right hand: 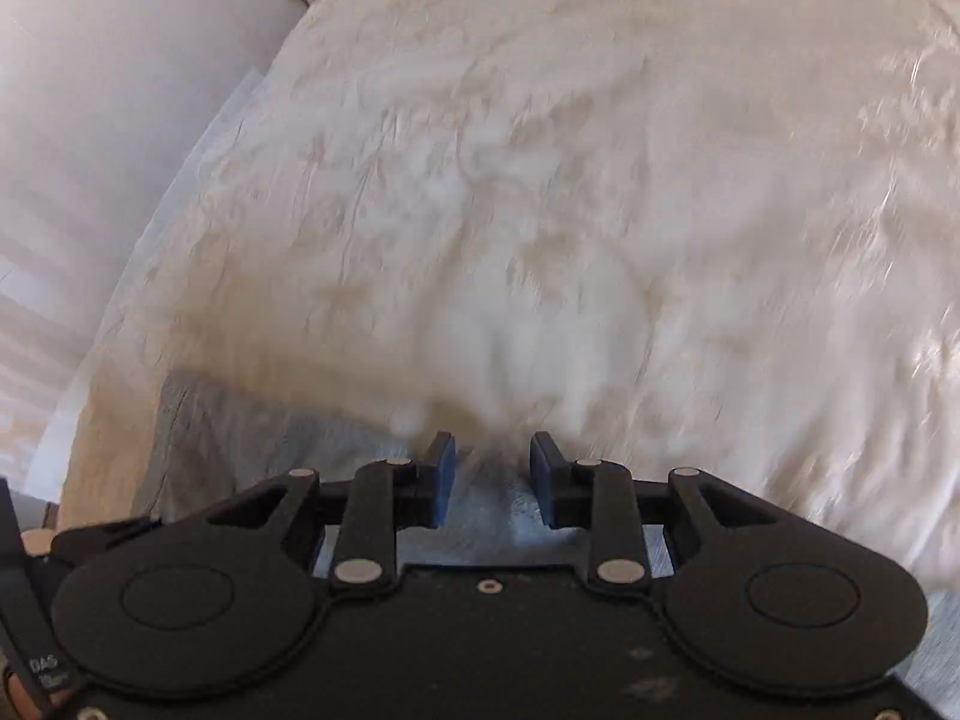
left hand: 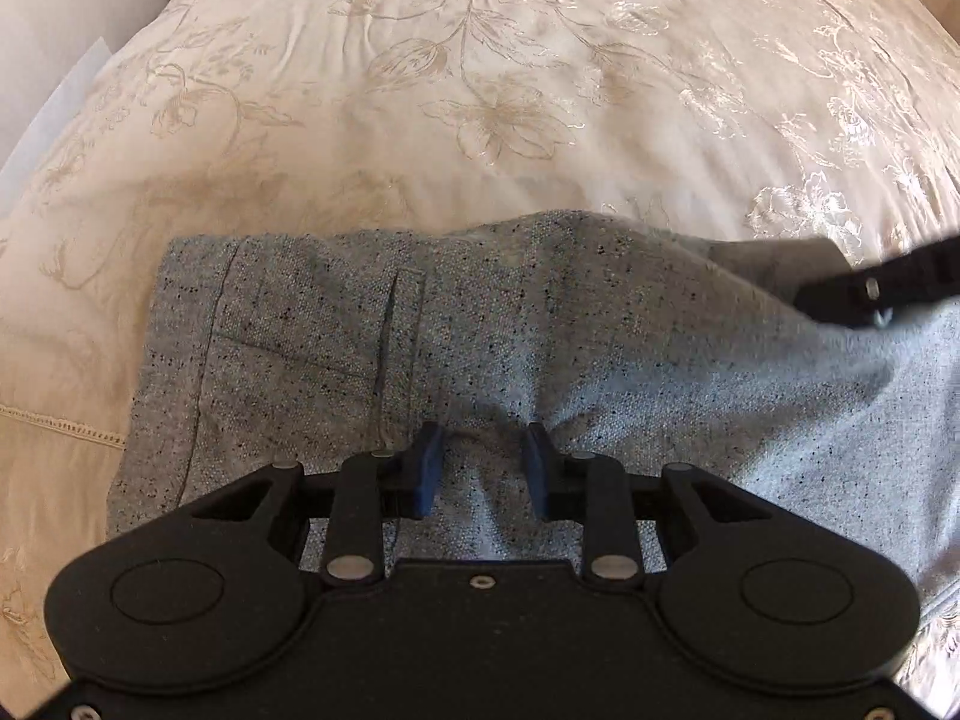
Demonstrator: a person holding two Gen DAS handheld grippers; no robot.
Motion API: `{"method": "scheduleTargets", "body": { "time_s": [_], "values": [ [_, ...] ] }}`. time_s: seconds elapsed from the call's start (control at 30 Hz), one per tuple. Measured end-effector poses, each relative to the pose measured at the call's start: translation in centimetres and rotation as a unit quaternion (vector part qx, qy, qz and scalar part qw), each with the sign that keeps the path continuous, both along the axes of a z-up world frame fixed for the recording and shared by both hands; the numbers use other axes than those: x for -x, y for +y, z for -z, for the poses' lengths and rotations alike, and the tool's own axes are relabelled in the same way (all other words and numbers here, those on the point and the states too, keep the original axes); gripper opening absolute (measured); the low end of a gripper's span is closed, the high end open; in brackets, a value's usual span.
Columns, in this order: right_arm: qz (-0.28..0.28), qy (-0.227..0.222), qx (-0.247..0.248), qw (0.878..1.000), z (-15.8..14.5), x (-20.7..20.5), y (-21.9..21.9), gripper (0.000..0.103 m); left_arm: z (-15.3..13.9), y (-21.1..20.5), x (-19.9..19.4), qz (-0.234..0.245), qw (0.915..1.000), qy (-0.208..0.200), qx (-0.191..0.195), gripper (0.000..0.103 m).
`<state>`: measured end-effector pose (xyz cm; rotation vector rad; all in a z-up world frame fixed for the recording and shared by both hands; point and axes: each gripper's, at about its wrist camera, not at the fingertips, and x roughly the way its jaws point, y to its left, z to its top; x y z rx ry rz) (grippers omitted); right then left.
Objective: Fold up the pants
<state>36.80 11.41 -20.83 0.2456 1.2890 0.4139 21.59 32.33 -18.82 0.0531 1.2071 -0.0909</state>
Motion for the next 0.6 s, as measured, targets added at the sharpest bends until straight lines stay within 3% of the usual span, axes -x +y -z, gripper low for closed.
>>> {"method": "scheduleTargets", "body": {
  "time_s": [0.17,0.3,0.4,0.6],
  "values": [
    [-0.002,0.027,-0.009,1.000,1.1,4.7,0.4,0.031,0.3,0.0,-0.2,-0.001,1.0000,-0.001,0.003,0.039],
    [0.036,0.044,-0.026,0.998,1.6,4.6,-0.1,0.031,0.1,0.0,0.2,0.010,0.9999,-0.006,0.000,0.040],
    [0.068,0.082,-0.035,0.994,0.9,4.1,-0.6,0.031,0.1,0.2,0.1,0.003,0.9999,-0.006,0.009,0.040],
    [0.068,0.062,-0.022,0.996,-0.3,5.0,0.0,0.032,0.2,-0.2,0.2,0.010,0.9999,-0.010,-0.002,0.040]
  ]
}}
